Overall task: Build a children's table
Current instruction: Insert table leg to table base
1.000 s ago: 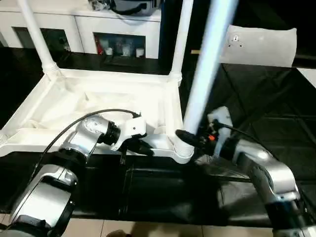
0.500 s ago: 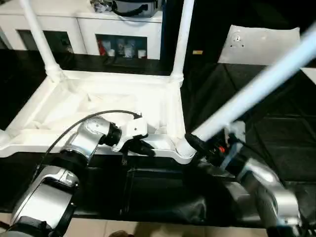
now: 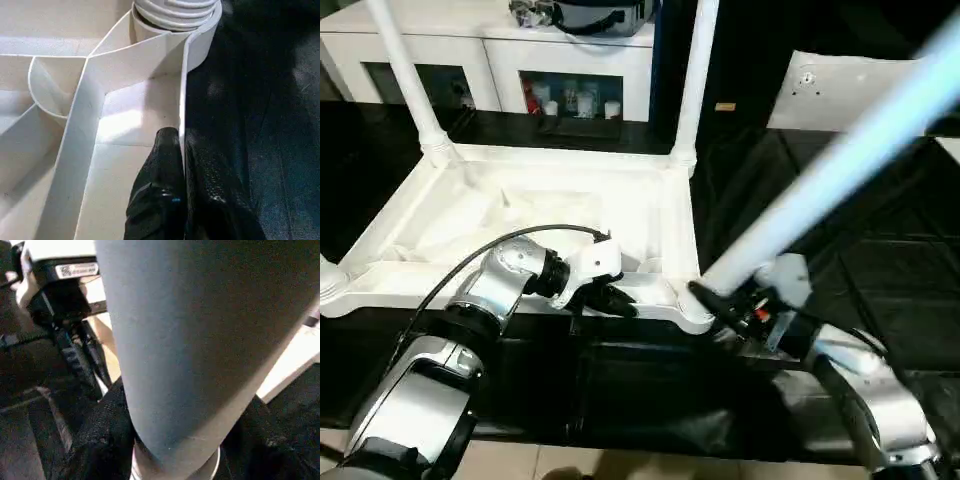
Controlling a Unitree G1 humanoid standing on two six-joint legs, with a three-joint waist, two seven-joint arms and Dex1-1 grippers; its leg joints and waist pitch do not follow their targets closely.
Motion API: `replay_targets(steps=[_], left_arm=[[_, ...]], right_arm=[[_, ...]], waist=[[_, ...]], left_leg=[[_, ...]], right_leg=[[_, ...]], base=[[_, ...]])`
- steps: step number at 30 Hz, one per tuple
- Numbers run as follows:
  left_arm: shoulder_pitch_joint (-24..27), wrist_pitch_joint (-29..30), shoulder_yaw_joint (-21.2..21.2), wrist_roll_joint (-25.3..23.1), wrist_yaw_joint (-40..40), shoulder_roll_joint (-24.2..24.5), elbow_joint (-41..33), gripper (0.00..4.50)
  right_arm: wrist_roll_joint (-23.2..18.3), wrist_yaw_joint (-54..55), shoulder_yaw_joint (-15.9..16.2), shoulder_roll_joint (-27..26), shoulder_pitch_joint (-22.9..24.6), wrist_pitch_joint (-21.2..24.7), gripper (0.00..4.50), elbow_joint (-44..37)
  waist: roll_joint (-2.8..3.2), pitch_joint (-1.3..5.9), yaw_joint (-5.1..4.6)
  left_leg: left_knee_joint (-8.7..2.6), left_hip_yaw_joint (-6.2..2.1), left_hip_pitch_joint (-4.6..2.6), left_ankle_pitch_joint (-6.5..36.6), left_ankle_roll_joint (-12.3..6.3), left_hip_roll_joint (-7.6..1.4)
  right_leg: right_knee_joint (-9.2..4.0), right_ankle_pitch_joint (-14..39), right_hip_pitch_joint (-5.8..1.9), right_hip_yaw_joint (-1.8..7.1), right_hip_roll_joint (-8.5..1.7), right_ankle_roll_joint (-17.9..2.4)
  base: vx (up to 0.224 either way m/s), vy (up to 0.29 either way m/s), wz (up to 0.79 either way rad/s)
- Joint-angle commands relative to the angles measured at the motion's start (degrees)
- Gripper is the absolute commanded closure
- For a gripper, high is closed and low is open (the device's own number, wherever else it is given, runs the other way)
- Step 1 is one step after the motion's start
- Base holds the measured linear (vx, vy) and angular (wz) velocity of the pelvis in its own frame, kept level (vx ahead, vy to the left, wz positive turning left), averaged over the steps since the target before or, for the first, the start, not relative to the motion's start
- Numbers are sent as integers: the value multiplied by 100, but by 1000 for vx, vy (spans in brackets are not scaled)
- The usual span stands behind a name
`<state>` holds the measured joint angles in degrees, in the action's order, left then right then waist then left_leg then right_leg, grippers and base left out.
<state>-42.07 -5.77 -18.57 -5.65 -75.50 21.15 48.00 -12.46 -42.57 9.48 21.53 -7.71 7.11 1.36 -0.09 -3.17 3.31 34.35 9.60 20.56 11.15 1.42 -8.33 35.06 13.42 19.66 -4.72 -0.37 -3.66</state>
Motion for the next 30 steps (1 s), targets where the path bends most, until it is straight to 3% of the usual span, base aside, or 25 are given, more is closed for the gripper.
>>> replay_targets(steps=[1,6,7,15,19,20,21,22,24,25,30], left_arm=[[-28,-10,169,-17,357,197,-106,450],[-41,-79,98,-82,250,259,-138,450],[-41,-79,98,-82,250,259,-138,450],[-136,-198,-20,-8,-256,237,-245,450],[-140,-236,-110,40,-555,222,-313,450],[-190,-299,-191,-19,-640,218,-264,450],[-200,-309,-200,-30,-647,216,-249,450],[-248,-348,-236,-78,-672,214,-185,450],[-301,-386,-260,-137,-679,227,-110,450],[-314,-399,-263,-155,-678,231,-89,450],[-458,-479,-253,-324,-527,290,169,450]], right_arm=[[286,-355,445,124,122,418,259,552],[321,-916,764,140,-366,381,259,994],[321,-916,764,140,-366,381,260,994],[181,-1667,968,61,-642,240,260,1545],[172,-1975,1071,134,-619,183,260,1536],[147,-2197,1137,181,-555,194,260,1455],[141,-2231,1145,186,-545,198,260,1443],[129,-2342,1181,212,-508,205,260,1396],[147,-2407,1209,230,-494,194,260,1384],[154,-2418,1208,229,-493,189,260,1387],[206,-2409,1151,150,-531,149,260,1476]], waist=[[-69,301,28],[-64,296,-4],[-95,296,-21],[-102,294,-63],[-70,258,-47],[-3,223,-26],[-25,224,-23],[0,210,-5],[-13,205,19],[8,200,29],[2,136,56]], left_leg=[[-377,-252,-29,735,-518,-632],[-381,-260,-43,830,-472,-629],[-377,-262,-25,805,-484,-619],[-404,-279,-41,914,-473,-645],[-414,-270,-40,866,-548,-645],[-421,-276,-50,895,-555,-650],[-435,-275,-63,971,-562,-670],[-448,-283,-64,1008,-552,-678],[-458,-282,-80,1097,-510,-684],[-453,-282,-77,1112,-497,-675],[-484,-292,-115,1422,-352,-670]], right_leg=[[-535,1036,-222,472,-1019,-796],[-553,1197,-210,477,-1032,-796],[-541,1168,-223,477,-1031,-814],[-528,996,-212,474,-1023,-901],[-522,741,-206,481,-1013,-932],[-527,707,-180,479,-1014,-953],[-534,709,-190,475,-998,-957],[-521,692,-182,473,-1000,-985],[-528,808,-181,478,-1013,-995],[-535,847,-180,480,-1022,-999],[-630,1706,-154,502,-1049,-886]], base=[[0,0,0],[0,0,0],[0,0,0],[0,0,0],[0,0,0],[0,0,0],[0,0,0],[0,0,0],[0,0,0],[0,0,0],[0,0,0]])
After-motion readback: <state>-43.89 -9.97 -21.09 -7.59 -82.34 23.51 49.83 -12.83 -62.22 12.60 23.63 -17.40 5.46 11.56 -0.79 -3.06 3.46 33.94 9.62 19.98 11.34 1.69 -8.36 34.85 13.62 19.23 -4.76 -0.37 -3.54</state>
